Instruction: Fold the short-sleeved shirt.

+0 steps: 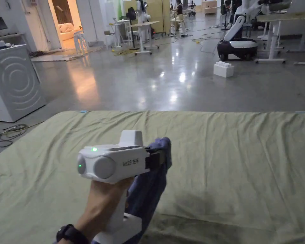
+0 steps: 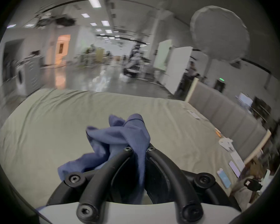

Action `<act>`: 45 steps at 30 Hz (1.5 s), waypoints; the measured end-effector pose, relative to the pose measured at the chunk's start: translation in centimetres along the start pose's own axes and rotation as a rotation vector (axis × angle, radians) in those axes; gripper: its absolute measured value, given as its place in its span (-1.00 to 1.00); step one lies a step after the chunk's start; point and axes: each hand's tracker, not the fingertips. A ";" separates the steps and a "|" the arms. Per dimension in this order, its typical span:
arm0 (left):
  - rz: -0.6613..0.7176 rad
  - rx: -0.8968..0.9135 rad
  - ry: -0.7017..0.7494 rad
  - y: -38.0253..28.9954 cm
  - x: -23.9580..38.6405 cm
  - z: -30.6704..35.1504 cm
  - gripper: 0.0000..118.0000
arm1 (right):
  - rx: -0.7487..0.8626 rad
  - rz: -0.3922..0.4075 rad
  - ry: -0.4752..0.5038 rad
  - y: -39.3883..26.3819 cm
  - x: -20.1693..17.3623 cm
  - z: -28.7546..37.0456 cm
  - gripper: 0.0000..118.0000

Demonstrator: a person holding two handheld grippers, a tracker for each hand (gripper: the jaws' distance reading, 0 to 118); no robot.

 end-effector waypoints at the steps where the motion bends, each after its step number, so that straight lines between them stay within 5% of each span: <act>1: -0.019 -0.026 -0.057 -0.3 3.0 -1.7 -0.85 | 0.004 -0.014 -0.015 -0.2 0.6 0.5 -0.99; 10: -0.100 -0.351 -0.477 -16.1 24.2 -10.6 -0.85 | 0.044 -0.063 -0.172 -1.2 5.2 4.6 -0.99; 13: -0.003 -0.460 -0.532 -22.9 27.9 -9.4 -0.85 | 0.017 -0.086 -0.201 -2.0 6.7 5.3 -0.99; 18: -0.281 -0.468 -0.549 -28.7 32.7 -5.5 -0.84 | -0.019 -0.083 -0.216 -3.0 6.9 5.8 -0.99; 20: -0.303 -0.440 -0.491 -29.3 32.7 -5.5 -0.69 | -0.022 -0.090 -0.206 -3.1 6.6 5.7 -0.99; 22: -0.190 -0.469 -0.546 -28.0 31.0 -5.3 -0.17 | -0.007 -0.087 -0.172 -2.9 5.8 5.4 -0.99; 24: -0.147 -0.382 -0.549 -25.4 28.9 -3.4 -0.05 | 0.023 -0.054 -0.117 -2.2 4.8 5.1 -0.99; 31: -0.100 0.152 -0.140 -15.5 19.2 11.2 0.15 | 0.144 0.074 0.068 2.4 -0.3 3.6 -0.99; 41: -0.215 0.443 0.426 -13.0 15.4 27.5 0.09 | 0.318 0.230 0.169 6.7 -5.1 5.8 -0.99; 45: -0.186 0.422 0.430 -14.2 14.7 29.3 -0.69 | 0.343 0.226 0.192 6.9 -5.6 6.9 -0.99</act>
